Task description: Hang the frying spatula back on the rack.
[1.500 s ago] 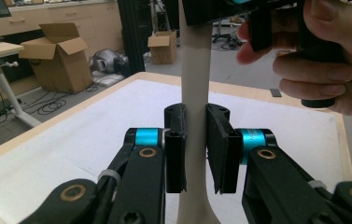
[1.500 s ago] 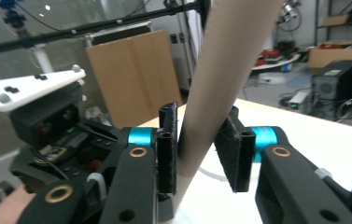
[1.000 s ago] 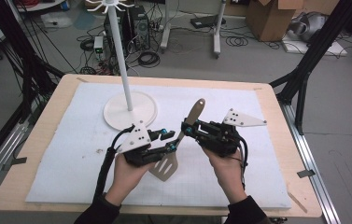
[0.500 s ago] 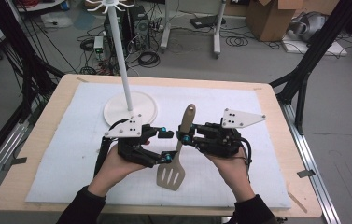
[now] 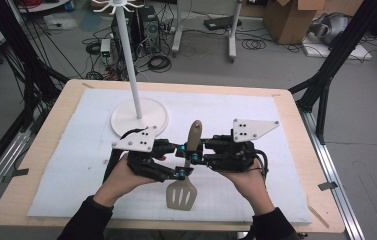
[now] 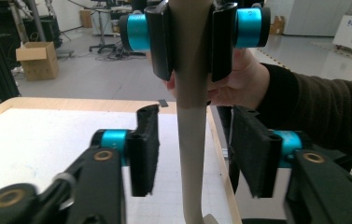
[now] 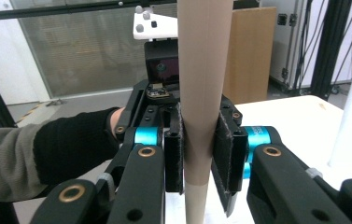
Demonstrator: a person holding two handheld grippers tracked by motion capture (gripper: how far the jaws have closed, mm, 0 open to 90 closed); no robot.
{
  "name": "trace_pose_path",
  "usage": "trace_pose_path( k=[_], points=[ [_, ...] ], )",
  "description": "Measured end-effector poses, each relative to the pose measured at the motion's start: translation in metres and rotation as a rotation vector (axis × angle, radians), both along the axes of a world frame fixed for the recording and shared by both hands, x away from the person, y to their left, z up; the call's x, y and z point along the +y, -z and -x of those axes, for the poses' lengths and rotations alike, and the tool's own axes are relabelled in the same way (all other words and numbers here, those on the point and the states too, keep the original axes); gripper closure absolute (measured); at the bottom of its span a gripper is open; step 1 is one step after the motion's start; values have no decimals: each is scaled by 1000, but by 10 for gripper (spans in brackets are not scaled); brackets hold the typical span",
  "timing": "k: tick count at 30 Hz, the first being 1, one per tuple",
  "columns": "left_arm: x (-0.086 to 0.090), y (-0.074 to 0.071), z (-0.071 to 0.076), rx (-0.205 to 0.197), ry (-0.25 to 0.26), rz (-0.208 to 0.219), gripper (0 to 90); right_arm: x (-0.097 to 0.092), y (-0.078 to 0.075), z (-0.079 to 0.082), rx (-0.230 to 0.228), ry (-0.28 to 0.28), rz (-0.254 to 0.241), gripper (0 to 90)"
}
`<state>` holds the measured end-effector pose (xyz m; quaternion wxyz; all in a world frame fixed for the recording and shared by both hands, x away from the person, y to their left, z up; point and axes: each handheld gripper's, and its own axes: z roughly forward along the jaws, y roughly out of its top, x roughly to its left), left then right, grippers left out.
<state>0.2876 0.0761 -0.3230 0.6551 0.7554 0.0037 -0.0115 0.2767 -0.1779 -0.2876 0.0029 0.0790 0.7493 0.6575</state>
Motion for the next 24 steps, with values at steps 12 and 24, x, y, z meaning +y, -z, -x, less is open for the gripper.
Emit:
trace_pose_path(
  k=[12,24],
  points=[
    [0,0,0,-8,10,7,771,-1,0,1,-6,-33,14,757],
    [8,-3,-3,9,-30,20,781,-4,0,1,-69,25,-8,495]
  ],
)
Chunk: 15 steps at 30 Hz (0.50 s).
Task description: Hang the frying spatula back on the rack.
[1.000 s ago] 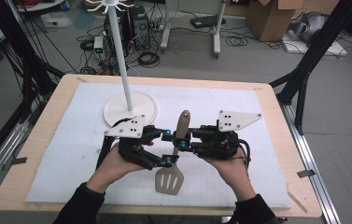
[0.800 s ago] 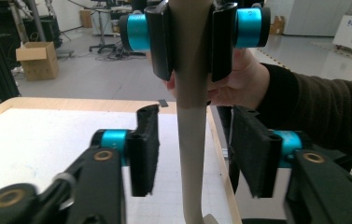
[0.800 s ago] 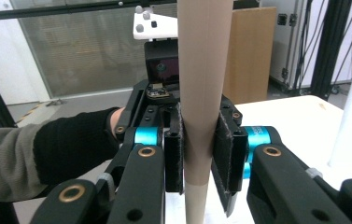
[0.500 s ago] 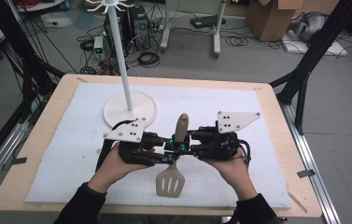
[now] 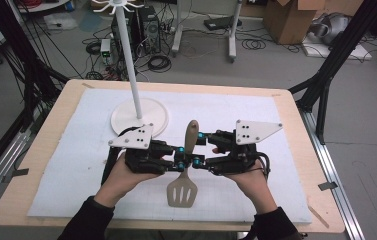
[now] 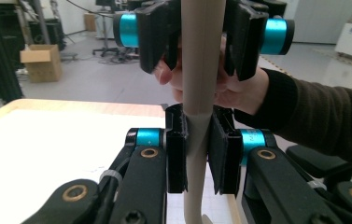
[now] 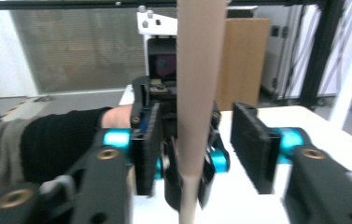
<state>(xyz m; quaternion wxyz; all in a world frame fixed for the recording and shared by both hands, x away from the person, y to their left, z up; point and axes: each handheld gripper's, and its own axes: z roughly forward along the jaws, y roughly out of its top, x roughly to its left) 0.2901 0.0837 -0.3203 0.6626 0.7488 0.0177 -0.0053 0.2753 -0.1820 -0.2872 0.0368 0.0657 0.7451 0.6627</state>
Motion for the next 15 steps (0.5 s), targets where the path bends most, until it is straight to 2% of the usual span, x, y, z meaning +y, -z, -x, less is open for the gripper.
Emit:
trace_pose_path(
  k=[7,13,15],
  points=[
    [21,-7,-5,-20,-83,7,781,-26,6,-3,17,110,-52,311],
    [42,-21,-15,-33,-172,20,781,-58,24,0,-8,299,-23,204],
    [49,-26,-20,-40,-204,16,781,-68,31,1,6,341,-11,177]
  ],
)
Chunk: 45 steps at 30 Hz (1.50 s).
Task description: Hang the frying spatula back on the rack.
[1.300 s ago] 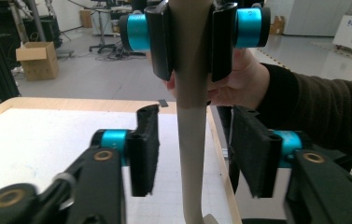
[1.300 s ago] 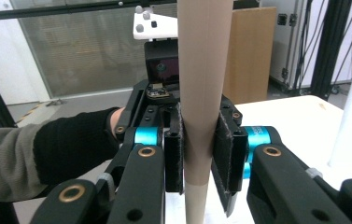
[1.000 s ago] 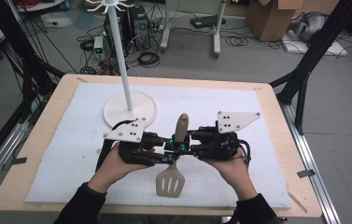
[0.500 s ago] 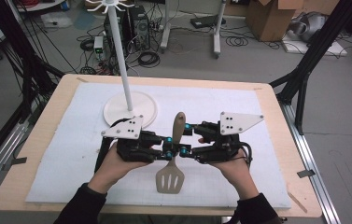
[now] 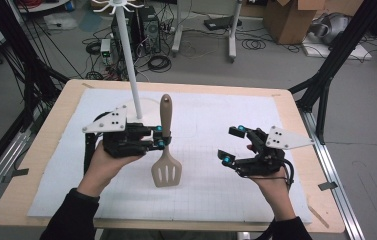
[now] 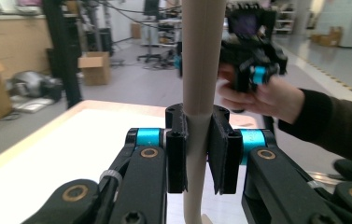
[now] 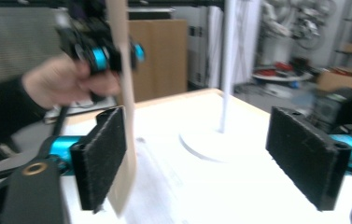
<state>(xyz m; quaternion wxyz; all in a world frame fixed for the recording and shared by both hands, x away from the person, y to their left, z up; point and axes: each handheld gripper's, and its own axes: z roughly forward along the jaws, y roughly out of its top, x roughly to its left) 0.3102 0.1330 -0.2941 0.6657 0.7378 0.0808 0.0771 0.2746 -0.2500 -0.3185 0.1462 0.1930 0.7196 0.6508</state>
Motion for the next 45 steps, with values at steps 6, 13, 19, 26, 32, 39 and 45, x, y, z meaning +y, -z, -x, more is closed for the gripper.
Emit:
trace_pose_path(
  k=[6,13,19,26,32,39,45],
  points=[
    [15,-19,-13,-28,-85,-8,781,-26,25,1,42,74,-6,143],
    [22,-40,-26,-55,-160,-21,781,-44,48,0,86,123,11,130],
    [24,-51,-44,-49,-241,-16,781,-51,50,-1,104,141,14,115],
    [22,-60,-63,-18,-320,-17,781,-52,52,-2,104,141,19,115],
    [24,-64,-79,21,-409,11,781,-53,52,-2,104,142,18,115],
    [25,-70,-93,63,-462,18,781,-52,52,-3,103,135,19,115],
    [29,-68,-100,91,-489,39,781,-52,52,-2,108,130,11,115]
  ],
)
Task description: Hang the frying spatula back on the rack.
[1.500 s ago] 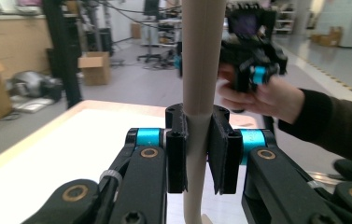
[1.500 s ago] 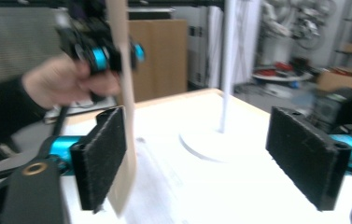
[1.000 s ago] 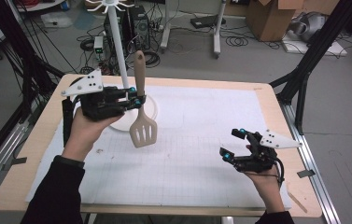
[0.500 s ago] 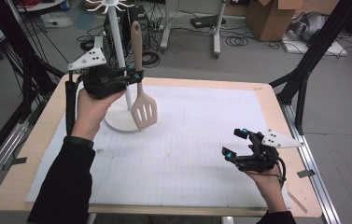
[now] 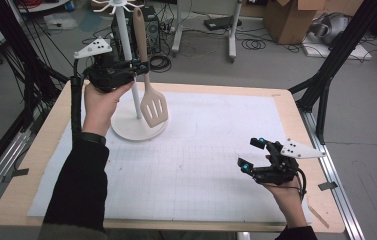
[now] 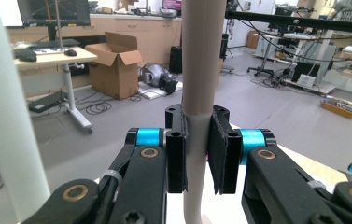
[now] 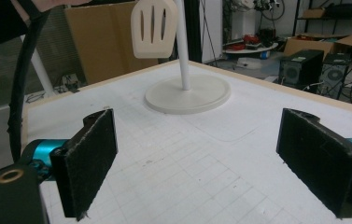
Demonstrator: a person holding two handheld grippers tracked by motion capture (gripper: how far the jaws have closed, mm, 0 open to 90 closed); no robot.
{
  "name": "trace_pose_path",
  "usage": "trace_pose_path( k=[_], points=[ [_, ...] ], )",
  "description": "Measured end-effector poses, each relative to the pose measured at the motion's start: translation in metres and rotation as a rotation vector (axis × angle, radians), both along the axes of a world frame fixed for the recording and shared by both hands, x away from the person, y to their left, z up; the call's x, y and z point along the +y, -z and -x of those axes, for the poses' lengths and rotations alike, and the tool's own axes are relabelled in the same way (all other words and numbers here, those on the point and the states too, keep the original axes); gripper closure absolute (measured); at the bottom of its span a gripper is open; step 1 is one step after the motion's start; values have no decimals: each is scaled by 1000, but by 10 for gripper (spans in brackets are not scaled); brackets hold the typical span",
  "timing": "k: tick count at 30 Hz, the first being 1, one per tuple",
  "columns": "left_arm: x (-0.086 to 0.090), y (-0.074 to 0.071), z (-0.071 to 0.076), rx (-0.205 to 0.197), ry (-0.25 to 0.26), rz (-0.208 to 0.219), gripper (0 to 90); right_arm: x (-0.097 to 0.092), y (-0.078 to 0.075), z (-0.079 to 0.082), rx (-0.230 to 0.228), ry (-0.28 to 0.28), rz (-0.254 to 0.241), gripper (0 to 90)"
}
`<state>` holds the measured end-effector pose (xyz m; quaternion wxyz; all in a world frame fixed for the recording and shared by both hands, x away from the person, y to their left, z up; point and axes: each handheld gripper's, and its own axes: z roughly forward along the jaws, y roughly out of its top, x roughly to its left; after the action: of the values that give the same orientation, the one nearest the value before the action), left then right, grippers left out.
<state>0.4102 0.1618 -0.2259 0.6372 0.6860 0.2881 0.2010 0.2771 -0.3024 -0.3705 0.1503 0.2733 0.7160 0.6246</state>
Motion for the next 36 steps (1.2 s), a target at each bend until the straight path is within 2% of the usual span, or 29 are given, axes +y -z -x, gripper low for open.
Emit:
trace_pose_path(
  k=[3,8,14,19,24,33,36],
  points=[
    [2,1,-2,7,-10,2,781,0,0,0,1,-2,-2,115],
    [4,3,-6,17,-6,35,781,0,0,0,-2,-15,-6,115],
    [4,5,-10,17,-19,29,780,1,0,0,-5,-20,-7,115],
    [5,6,-12,24,-10,29,780,2,0,0,3,-21,-6,115],
    [6,7,-14,27,-15,41,781,2,1,0,2,-24,-7,115],
    [15,10,-20,57,-60,61,780,3,2,-1,-2,-31,-5,115],
    [16,11,-21,50,-71,55,779,3,2,-1,0,-33,-2,115]
  ],
)
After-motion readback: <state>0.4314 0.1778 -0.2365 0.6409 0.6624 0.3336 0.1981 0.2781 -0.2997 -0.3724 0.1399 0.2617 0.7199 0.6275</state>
